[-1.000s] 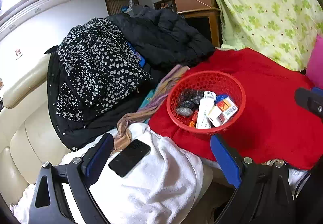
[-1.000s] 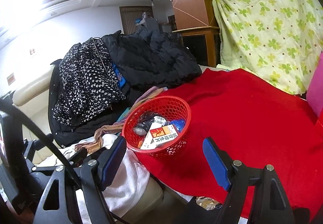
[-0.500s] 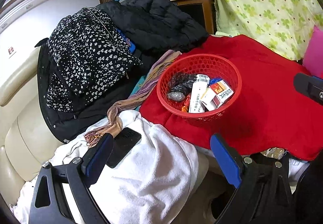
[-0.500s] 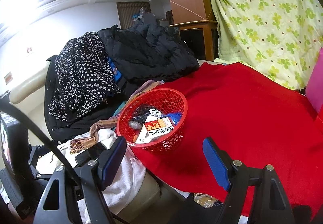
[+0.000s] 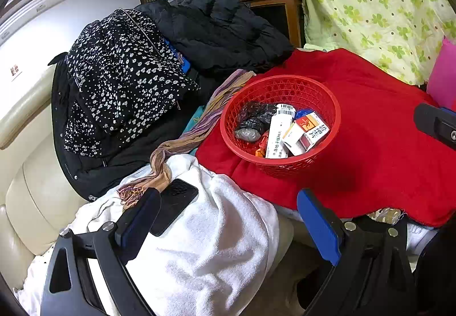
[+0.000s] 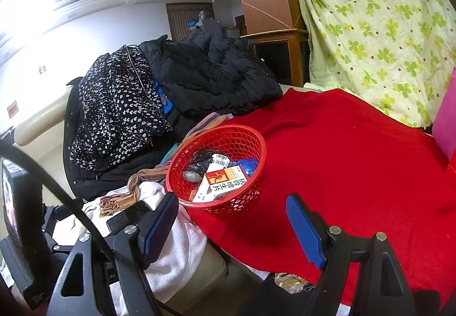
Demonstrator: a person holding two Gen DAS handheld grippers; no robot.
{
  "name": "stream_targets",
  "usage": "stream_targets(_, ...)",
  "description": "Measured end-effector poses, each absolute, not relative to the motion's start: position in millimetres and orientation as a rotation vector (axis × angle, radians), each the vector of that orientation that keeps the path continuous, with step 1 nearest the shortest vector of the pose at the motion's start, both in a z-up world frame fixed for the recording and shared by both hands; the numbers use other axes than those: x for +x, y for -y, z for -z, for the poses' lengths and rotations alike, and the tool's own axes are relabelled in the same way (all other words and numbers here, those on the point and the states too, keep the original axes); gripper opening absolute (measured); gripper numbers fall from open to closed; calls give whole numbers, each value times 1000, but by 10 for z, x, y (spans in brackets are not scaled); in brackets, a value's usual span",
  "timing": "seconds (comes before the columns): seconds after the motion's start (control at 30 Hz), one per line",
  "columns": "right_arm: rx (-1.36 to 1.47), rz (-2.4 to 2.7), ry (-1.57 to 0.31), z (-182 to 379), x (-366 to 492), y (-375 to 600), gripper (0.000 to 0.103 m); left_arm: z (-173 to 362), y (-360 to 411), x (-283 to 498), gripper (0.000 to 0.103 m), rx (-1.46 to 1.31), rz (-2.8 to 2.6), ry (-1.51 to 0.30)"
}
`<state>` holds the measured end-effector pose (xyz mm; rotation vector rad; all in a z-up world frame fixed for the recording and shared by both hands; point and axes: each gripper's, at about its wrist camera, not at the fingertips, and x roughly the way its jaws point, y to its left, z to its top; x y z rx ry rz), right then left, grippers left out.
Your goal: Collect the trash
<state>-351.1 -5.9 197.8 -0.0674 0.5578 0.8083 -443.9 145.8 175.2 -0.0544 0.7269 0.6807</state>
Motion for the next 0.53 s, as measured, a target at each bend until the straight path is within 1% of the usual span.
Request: stream_targets(0.53,-60,-805,-552,-1986,-3497,83,81,-1793,-1436,-4415,96,-61,-688,-714)
